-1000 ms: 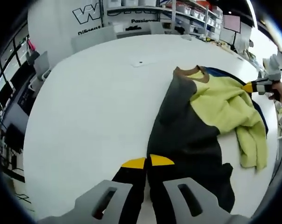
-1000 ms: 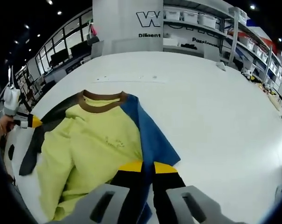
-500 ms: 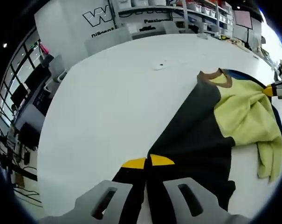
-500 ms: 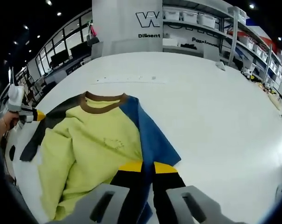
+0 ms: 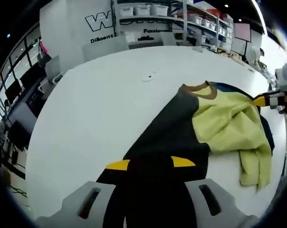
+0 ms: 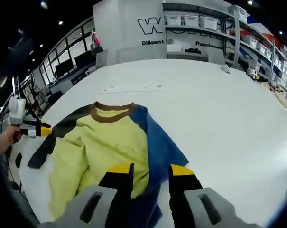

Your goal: Fold the garment on the visible template until the final outline fits inside the template.

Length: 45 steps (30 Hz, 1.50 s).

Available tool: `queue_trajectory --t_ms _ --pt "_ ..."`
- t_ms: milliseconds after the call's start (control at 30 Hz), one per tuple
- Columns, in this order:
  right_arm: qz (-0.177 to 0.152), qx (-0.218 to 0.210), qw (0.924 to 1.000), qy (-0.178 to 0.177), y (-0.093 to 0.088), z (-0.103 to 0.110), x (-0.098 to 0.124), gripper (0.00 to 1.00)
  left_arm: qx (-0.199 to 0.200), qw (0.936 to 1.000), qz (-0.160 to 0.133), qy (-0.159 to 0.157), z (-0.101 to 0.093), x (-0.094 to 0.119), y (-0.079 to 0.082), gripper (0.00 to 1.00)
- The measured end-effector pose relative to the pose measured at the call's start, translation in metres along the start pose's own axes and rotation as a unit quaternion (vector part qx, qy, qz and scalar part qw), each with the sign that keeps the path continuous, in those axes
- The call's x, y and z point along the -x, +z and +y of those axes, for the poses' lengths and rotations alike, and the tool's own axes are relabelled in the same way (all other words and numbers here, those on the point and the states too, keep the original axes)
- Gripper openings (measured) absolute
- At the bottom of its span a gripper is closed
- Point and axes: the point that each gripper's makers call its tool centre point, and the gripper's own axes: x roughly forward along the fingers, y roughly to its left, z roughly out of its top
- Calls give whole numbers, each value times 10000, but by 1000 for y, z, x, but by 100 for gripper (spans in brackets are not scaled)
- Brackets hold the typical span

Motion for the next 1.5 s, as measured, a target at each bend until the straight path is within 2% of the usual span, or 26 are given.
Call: queue_trajectory --t_ms 100,167,300,333,367,400,533,667,800,933,1067,1300,1500 --pt "-95 24 9999 89 2 8 7 34 -103 9999 -1 -89 -12 11 -3 36" --pt "-87 40 9999 100 2 10 10 40 -101 9998 -112 -160 -21 20 -4 37" --pt "-74 45 9996 260 -1 22 17 42 104 9986 -95 -511 -40 28 -12 34" --pt "-70 -1 9995 293 -2 23 18 43 53 9975 18 -711 -50 32 -18 36" --pt "-71 -101 9993 362 -4 26 19 46 50 9979 -31 -645 -52 34 -19 39" --pt "-36 -127 9992 383 -6 28 19 48 9 9975 -71 -707 -57 36 -20 42" --pt "32 12 9988 492 -14 38 25 50 28 9961 -60 -885 -73 44 -26 45" --pt "66 -4 9981 605 -20 46 30 55 248 9938 -106 -1077 -92 50 -28 50" --pt "157 51 9971 743 -30 56 35 54 451 9892 -166 -1384 -118 58 -29 66" --pt "240 119 9958 875 -39 65 41 54 492 9882 -193 -1437 -131 61 -31 64" --pt "258 135 9953 925 -43 73 48 54 478 9862 -161 -1574 -145 66 -33 67" --pt "317 280 9934 1065 -55 87 56 53 127 9844 -187 -1742 -174 75 -37 74" --pt "419 362 9916 1170 -67 97 64 54 -26 9829 -146 -1835 -190 81 -43 71"
